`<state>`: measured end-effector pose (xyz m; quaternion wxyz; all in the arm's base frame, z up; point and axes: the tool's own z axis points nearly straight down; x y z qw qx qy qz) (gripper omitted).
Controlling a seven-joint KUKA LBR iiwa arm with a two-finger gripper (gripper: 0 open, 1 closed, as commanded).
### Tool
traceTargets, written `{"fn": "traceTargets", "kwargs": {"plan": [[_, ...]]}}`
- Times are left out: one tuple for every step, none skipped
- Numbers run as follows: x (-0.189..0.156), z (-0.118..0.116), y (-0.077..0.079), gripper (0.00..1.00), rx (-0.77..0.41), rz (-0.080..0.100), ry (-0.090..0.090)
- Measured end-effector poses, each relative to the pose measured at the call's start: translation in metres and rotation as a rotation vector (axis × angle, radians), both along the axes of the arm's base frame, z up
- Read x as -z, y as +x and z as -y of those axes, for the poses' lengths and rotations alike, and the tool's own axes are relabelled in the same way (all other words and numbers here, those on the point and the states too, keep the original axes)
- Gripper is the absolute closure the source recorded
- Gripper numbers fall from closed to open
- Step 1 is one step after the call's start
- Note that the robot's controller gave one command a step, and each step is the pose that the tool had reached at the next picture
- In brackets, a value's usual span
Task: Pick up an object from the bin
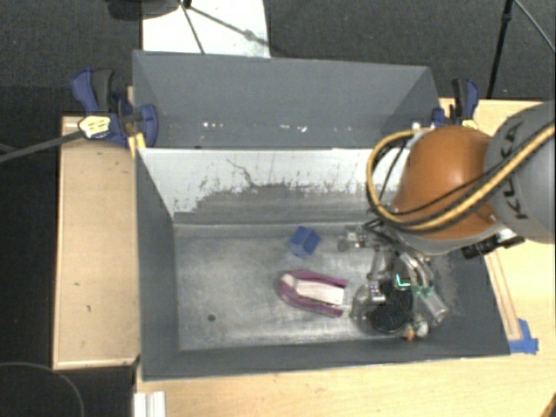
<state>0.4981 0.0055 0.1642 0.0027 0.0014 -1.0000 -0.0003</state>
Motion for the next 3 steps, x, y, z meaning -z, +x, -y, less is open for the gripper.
{"fn": "traceTargets", "kwargs": {"plan": [[0.094,-0.040,0.003,0.00,0.081,0.009,0.001],[0.062,-0.057,-0.018,0.00,0.094,0.006,0.001],[0.062,-0.040,-0.021,0.00,0.174,0.001,-0.001]]}}
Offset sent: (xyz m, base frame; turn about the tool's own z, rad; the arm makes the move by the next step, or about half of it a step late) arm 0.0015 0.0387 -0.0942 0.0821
